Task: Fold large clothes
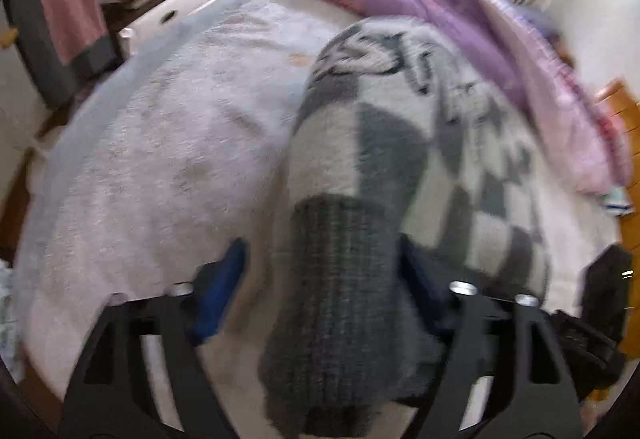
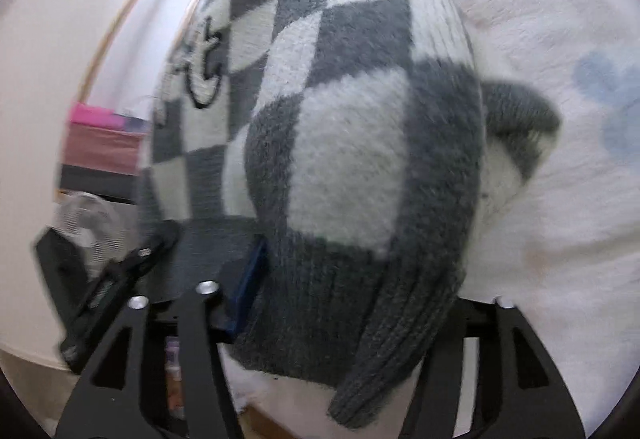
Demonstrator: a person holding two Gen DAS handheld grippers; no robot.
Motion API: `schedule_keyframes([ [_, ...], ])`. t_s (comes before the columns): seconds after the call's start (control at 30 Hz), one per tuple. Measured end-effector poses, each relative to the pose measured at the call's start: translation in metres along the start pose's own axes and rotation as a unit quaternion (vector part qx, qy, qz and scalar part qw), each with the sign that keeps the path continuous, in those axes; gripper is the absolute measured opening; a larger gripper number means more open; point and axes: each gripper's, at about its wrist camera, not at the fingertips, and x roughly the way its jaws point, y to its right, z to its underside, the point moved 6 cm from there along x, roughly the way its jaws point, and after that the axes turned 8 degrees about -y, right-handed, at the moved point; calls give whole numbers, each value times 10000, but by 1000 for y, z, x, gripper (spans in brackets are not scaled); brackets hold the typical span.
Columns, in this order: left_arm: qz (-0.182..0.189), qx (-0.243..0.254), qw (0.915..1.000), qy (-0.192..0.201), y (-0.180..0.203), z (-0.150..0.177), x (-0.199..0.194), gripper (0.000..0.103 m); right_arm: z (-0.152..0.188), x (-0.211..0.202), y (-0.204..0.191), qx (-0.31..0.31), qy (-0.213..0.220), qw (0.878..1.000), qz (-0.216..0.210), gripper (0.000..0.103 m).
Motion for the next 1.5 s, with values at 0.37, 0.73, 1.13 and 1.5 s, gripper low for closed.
schedule_keyframes([
  [0.37,-1630,273,9862,-64,19,21,-44,92,23,-62,13,395,-10,9963,759,87],
  [0.73,-1084,763,9903,415,145,60,-150,92,3,-180,-50,-648,756,9890,1090,87],
  [1.13,-463,685,9894,1195,288,133,-301,93,51,-369,-71,-1536,1505,9679,1302,89],
  [1.5,-533,1069,9749,1880,357,171,-421,95,100,-500,-103,-1938,2224,9421,1596,96],
])
